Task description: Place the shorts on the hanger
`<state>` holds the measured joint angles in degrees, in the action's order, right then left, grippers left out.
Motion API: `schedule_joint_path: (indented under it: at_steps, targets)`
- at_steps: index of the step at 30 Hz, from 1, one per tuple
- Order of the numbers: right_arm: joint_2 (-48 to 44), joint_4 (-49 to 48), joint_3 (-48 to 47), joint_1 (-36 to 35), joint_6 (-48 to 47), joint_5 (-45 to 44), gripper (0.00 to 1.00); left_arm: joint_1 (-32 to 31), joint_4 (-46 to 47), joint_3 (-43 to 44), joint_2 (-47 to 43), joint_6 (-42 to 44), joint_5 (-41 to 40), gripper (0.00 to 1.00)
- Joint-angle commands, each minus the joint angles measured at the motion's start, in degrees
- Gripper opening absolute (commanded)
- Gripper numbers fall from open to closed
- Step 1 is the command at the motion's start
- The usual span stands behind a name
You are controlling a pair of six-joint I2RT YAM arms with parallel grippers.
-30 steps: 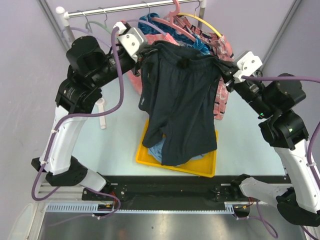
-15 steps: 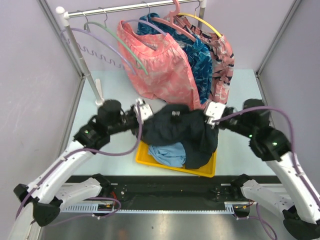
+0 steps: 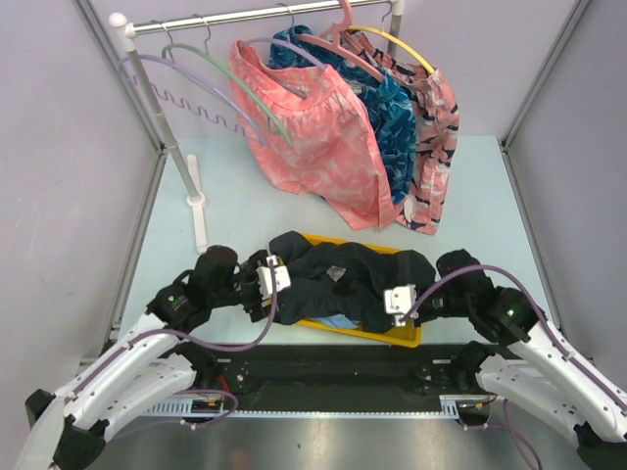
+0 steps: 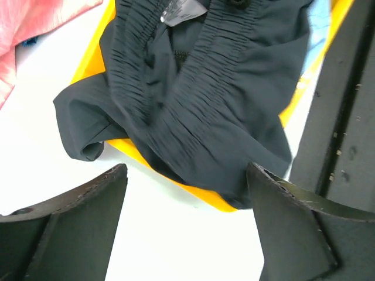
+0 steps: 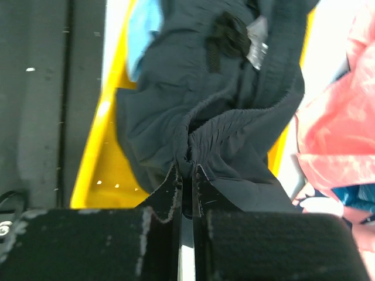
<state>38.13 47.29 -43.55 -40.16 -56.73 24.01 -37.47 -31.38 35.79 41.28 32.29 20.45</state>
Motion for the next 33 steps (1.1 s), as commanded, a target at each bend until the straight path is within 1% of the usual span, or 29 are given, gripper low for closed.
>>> schedule_joint_path:
  at_steps: [1,2,3,5,6,7,8,10,11,12,13,14,16,17,18,19,20,21,22,23,24,25,26,27,28,29,30,31,33]
  targets:
    - [-1.3,1.1,0.8,-3.9,2.4,-2.3,0.06,-0.1,-5.4,6.5,0.6,1.0,2.3,0.88]
    - [-1.0,-0.3,0.7,-4.2,3.7,-4.0,0.14,0.0,-6.0,8.0,1.6,0.6,1.6,0.88]
    - [-0.3,-1.0,0.0,-4.7,6.5,-5.0,0.31,-0.1,-7.4,11.4,4.2,-0.1,1.6,0.88]
    - [0.0,-2.2,-1.4,-4.8,9.3,-7.5,0.53,0.1,-8.1,14.8,6.4,-1.2,2.0,0.88]
    - [0.4,-2.5,-2.5,-4.7,10.8,-8.2,0.64,0.4,-8.0,16.6,7.1,-3.4,3.7,0.87]
    - [0.5,-2.7,-3.5,-4.7,12.6,-8.8,0.82,0.7,-6.2,19.5,7.0,-4.9,4.5,0.88]
    - [0.7,-3.0,-6.0,-4.7,15.7,-9.8,0.87,0.7,-4.2,20.6,6.8,-9.0,5.0,0.89]
    - [0.7,-4.0,-8.1,-4.7,18.9,-11.0,0.95,0.7,1.9,24.6,7.1,-13.3,6.2,0.94]
    - [1.5,-6.2,-10.1,-4.7,21.5,-12.1,0.97,0.7,3.2,26.2,7.7,-15.8,6.3,0.98]
    - [2.2,-7.8,-11.0,-4.7,22.2,-12.4,1.00,0.7,4.6,27.7,8.7,-16.4,6.4,0.99]
    - [3.3,-9.3,-12.0,-4.6,22.4,-12.4,1.00,0.8,5.2,30.8,10.5,-16.6,6.1,0.99]
    - [5.5,-13.7,-13.5,-4.6,23.0,-12.6,1.00,0.9,5.9,32.3,11.3,-16.6,5.4,0.99]
    - [8.7,-18.9,-15.2,-4.0,23.9,-12.8,1.00,1.6,8.1,36.3,12.2,-16.8,3.5,0.99]
    - [10.4,-24.2,-16.1,-3.5,24.6,-12.8,1.00,2.0,8.7,37.6,13.1,-17.8,2.9,0.99]
    - [14.3,-26.6,-18.4,-3.0,26.1,-12.4,1.00,2.7,10.0,40.0,13.6,-18.5,2.6,0.99]
    - [16.3,-31.2,-19.5,-2.1,27.2,-11.0,1.00,3.9,10.8,41.2,14.0,-19.6,0.8,1.00]
    - [18.5,-33.4,-20.9,0.0,28.4,-10.0,1.00,4.8,11.5,42.2,14.6,-22.5,0.0,1.00]
    - [22.5,-35.7,-23.8,1.1,32.2,-8.8,1.00,6.0,13.1,43.0,15.0,-24.1,-0.5,1.00]
    - [25.2,-40.2,-25.7,2.4,34.2,-6.4,1.00,8.6,13.9,44.4,15.1,-25.7,-2.1,1.00]
    - [27.5,-42.3,-27.4,4.0,36.0,-5.4,1.00,10.2,14.6,44.8,15.6,-29.3,-2.3,1.00]
    - [32.6,-44.5,-31.5,4.5,39.7,-4.9,1.00,12.0,16.0,45.6,15.8,-31.2,-2.4,1.00]
    - [35.1,-46.8,-33.6,4.7,41.2,-4.0,1.00,15.6,16.4,45.9,15.9,-33.3,-2.3,1.00]
    - [37.5,-49.1,-35.9,4.7,42.4,-3.4,0.99,17.4,16.8,46.3,16.3,-36.3,-1.8,1.00]
    - [43.0,-49.6,-41.9,4.7,43.4,-2.7,0.97,18.9,17.0,46.8,16.4,-37.2,-1.5,1.00]
    - [45.6,-49.4,-45.2,4.7,46.0,-2.0,0.96,20.7,17.0,47.0,16.2,-37.4,-2.2,1.00]
    - [48.9,-48.8,-49.4,4.7,47.2,-1.3,0.93,21.0,17.0,46.9,16.0,-37.0,-3.1,1.00]
    - [51.5,-48.2,-52.9,4.7,47.9,-0.6,0.87,21.7,16.8,46.3,15.1,-36.3,-3.7,1.00]
    - [56.3,-47.6,-59.4,4.7,48.5,0.7,0.86,22.3,16.8,45.9,14.5,-35.6,-4.4,1.00]
    - [59.5,-47.6,-64.0,4.7,49.3,1.7,0.81,23.8,17.1,44.0,13.0,-35.7,-5.8,1.00]
